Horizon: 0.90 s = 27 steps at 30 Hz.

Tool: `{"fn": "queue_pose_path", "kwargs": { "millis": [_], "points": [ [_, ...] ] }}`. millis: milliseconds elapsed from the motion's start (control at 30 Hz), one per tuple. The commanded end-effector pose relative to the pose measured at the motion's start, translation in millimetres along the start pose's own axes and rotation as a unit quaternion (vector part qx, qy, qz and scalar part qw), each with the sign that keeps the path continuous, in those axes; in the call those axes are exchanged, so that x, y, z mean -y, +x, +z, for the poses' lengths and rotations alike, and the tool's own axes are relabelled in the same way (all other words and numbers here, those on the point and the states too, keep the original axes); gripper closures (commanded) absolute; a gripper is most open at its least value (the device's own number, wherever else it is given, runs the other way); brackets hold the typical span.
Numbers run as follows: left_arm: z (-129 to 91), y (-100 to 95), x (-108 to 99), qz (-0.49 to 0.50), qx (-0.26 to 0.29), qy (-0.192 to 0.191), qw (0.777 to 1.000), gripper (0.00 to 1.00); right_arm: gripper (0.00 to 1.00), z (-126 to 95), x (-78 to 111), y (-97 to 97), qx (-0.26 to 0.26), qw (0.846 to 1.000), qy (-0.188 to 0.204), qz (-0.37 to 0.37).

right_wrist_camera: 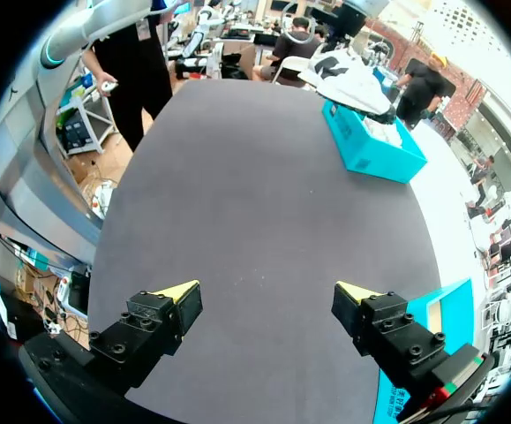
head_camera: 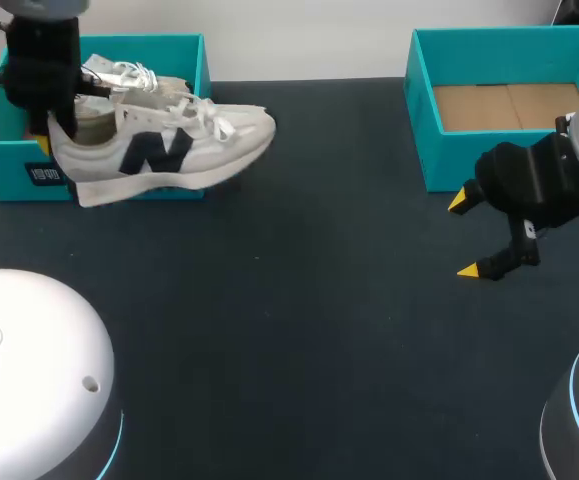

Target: Take the shoe out of the shoebox, open the shoe tongue, remove and reinsert the insole, then place the shoe into the shoebox

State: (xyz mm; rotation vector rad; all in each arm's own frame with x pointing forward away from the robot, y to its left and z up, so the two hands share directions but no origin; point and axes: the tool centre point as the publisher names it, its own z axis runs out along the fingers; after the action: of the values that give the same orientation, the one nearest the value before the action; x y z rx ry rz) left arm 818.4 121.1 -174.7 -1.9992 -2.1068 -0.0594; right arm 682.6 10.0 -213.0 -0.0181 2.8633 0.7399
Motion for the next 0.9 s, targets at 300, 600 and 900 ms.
{"fn": "queue_pose_path", "kwargs": {
  "millis": [300, 600, 900],
  "points": [
    [9.4, -75.1, 66.8, 0.021, 0.001, -0.044, 0.999, 1.0, 0.0, 1.3, 0.0, -0.1, 0.0, 1.0, 0.001, 0.0],
    [20.0, -124.7, 101.8, 0.046, -0.007, -0.044, 0.998, 1.0, 0.0, 1.3, 0.0, -0.1, 0.0, 1.0, 0.001, 0.0],
    [40.3, -151.2, 118.2, 0.051, -0.024, -0.05, 0.997, 1.0, 0.0, 1.3, 0.0, -0.1, 0.0, 1.0, 0.001, 0.0]
  ]
}}
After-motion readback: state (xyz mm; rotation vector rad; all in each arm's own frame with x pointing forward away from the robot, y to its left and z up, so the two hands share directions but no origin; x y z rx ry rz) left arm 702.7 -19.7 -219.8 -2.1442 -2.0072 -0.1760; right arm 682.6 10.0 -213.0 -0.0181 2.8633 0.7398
